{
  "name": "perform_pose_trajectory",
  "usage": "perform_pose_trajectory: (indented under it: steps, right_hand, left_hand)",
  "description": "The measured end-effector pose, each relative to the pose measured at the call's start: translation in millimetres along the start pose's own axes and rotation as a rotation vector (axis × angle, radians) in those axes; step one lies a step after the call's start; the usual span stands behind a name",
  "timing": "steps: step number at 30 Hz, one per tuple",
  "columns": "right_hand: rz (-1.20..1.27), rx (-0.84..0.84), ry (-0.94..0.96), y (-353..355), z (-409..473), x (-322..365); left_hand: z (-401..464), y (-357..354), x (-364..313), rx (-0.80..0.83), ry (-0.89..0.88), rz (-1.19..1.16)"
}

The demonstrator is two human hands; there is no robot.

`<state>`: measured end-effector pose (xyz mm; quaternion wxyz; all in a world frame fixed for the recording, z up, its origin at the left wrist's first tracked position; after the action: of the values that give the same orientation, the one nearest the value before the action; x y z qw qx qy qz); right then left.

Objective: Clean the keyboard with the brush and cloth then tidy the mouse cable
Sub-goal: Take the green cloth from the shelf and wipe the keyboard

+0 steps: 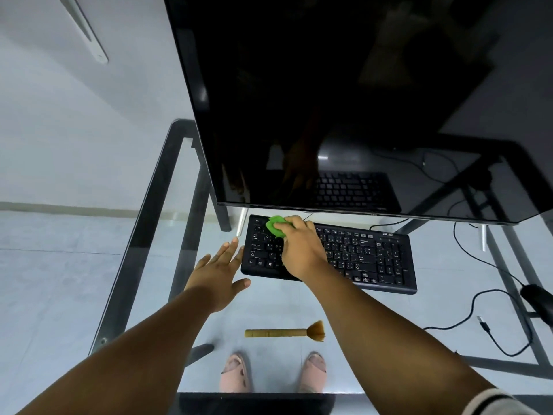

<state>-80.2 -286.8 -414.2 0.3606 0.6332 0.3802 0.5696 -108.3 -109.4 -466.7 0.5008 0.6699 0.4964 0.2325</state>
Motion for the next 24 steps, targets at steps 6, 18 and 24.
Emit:
perform_pose_trajectory:
  steps: [6,18,24]
  right_hand:
    - [0.016,-0.003,0.052,0,-6,3]
    - [0.108,-0.143,0.017,12,-29,-19]
    - [0.06,-0.241,-0.241,24,-25,-47]
  left_hand:
    - [-10,-5,-2,0.024,-0.061,0.009]
    - [-3,30,-11,-0.192,0.037,-0.229]
    - [33,42,-29,-0.077,-0.047,-0.131]
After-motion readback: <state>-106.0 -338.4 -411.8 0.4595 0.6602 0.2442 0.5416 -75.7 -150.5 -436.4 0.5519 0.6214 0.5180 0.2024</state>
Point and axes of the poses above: each hand's wrist, its own z-axis towards the middle knuckle, its own y-axis out of the back of the hand, x = y × z, the point moved 9 cm from there along z, towards the middle knuckle, and after that the axes turned 3 degrees about -x, right-handed, at the moved point
